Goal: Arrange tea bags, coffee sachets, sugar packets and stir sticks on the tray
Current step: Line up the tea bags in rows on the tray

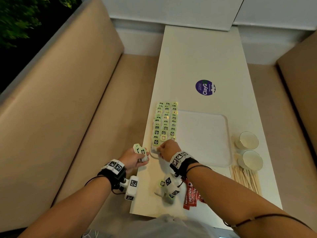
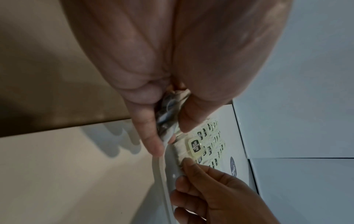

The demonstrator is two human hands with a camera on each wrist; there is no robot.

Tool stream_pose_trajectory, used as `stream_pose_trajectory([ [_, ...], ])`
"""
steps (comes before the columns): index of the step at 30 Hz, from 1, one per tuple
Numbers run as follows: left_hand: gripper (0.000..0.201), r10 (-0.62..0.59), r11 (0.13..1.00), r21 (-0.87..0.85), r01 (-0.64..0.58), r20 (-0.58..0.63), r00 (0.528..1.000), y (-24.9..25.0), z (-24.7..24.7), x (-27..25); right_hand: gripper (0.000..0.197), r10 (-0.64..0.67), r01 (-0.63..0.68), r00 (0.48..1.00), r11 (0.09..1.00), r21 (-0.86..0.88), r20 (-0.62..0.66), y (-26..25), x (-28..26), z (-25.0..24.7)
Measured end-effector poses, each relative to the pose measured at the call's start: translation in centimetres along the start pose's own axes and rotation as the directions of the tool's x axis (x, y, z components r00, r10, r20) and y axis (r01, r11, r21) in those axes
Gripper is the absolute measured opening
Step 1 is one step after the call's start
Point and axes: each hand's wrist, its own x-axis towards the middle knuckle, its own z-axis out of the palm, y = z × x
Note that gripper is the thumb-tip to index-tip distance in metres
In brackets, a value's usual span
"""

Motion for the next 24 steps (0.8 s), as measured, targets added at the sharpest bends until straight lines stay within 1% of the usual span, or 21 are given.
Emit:
stream_pose_trajectory([
  [3,0.02,0.018,1.0,-0.003,-0.018,0.0,1.0,-0.3,-0.4,-0.2,0.03,0.041,-0.042,0.999,0.999,-0.03,-0.016,-0.4,0.6,0.4],
  [6,0.018,0.013,1.0,-0.025,-0.013,-0.005,1.0,-0.4,-0.4,-0.4,0.03,0.07,-0.071,0.997,0.996,-0.052,-0.033,-0.6,0.9,0.6],
  [11,0.016,0.014,0.999,-0.039,-0.014,0.003,1.0,-0.2,-0.3,-0.7,0.025,0.066,-0.066,0.998,0.995,-0.078,0.002,-0.5,1.5,0.5],
  [15,0.015,0.028,0.999,-0.038,-0.029,-0.015,0.999,0.1,-0.1,-1.0,0.027,0.053,-0.054,0.999,0.997,-0.063,-0.006,0.0,1.5,0.2],
  [18,0.013,0.031,0.999,-0.008,-0.031,-0.012,0.999,0.4,-0.1,-1.1,0.039,0.009,-0.011,0.999,0.999,-0.05,-0.044,0.1,0.7,-0.2],
  [21,0.014,0.038,0.999,0.023,-0.038,-0.007,0.999,0.5,0.0,-0.9,0.051,-0.059,0.058,0.994,0.998,-0.017,-0.091,0.6,-0.2,-0.4],
  [22,0.015,0.037,0.999,0.03,-0.037,-0.004,0.999,0.6,0.1,-0.8,0.052,-0.087,0.086,0.993,0.996,-0.011,-0.08,0.6,-0.5,-0.6],
  [24,0.018,0.038,0.998,0.049,-0.038,0.002,0.999,0.7,0.3,-0.6,0.046,-0.164,0.165,0.986,0.986,0.019,-0.017,0.7,-1.4,-0.9],
])
